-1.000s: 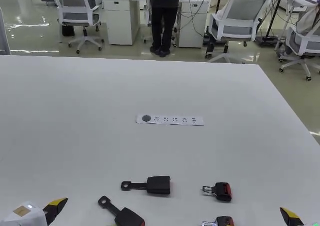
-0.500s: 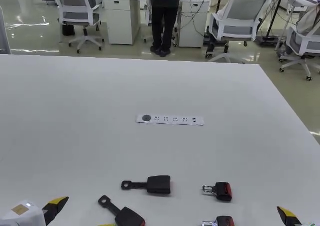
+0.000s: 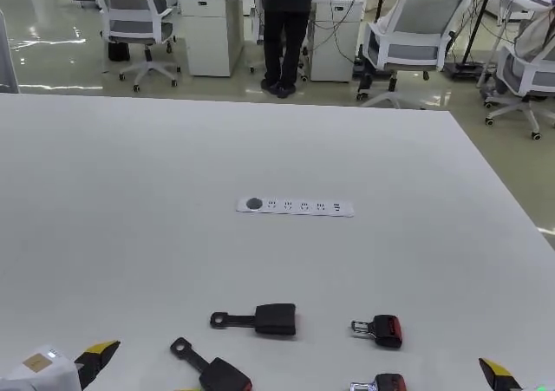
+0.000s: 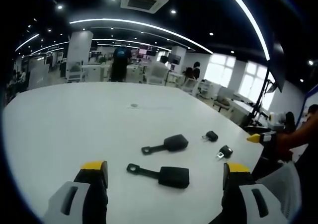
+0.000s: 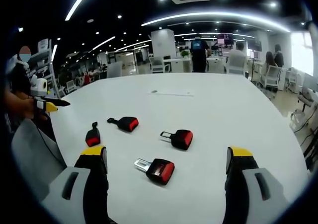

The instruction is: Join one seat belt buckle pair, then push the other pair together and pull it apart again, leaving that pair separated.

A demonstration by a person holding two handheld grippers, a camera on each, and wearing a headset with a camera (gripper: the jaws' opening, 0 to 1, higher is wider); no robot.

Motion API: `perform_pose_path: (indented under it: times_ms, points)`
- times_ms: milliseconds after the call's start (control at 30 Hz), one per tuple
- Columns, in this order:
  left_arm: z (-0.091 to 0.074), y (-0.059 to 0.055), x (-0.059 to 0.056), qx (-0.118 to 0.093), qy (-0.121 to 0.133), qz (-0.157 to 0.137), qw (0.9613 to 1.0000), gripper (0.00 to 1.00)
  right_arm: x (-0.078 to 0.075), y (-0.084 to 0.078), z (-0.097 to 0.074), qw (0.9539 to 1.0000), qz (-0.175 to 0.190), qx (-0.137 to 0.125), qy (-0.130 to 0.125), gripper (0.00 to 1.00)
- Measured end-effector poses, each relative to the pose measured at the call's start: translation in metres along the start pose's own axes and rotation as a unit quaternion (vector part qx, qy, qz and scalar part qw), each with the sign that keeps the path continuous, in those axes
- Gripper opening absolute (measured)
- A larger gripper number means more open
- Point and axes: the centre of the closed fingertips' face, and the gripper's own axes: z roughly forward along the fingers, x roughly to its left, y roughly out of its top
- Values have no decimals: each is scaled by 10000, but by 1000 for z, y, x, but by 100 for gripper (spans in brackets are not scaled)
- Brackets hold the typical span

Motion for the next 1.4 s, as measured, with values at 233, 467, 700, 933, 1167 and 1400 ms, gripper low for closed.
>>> perform_pose_path:
  times_ms: [233,467,700,933,1167,1400]
  points:
    - [1,0,3,-23,9,-30,10000,98,0,-1,0,10000,9,16,12,99]
    - [1,-4,7,5,12,11,10000,98,0,-3,0,10000,-11,52,24,99]
    - [2,-5,7,47,-1,44,10000,98,3,-5,2,9999,-44,116,87,99]
    - [4,-7,7,73,-43,95,9999,97,6,-7,6,9996,-77,185,184,98]
    - [7,-7,3,123,-82,123,9998,97,8,-10,8,9993,-105,254,246,97]
    - [10,-12,-1,222,-142,245,9994,97,12,-10,12,9986,-196,346,336,97]
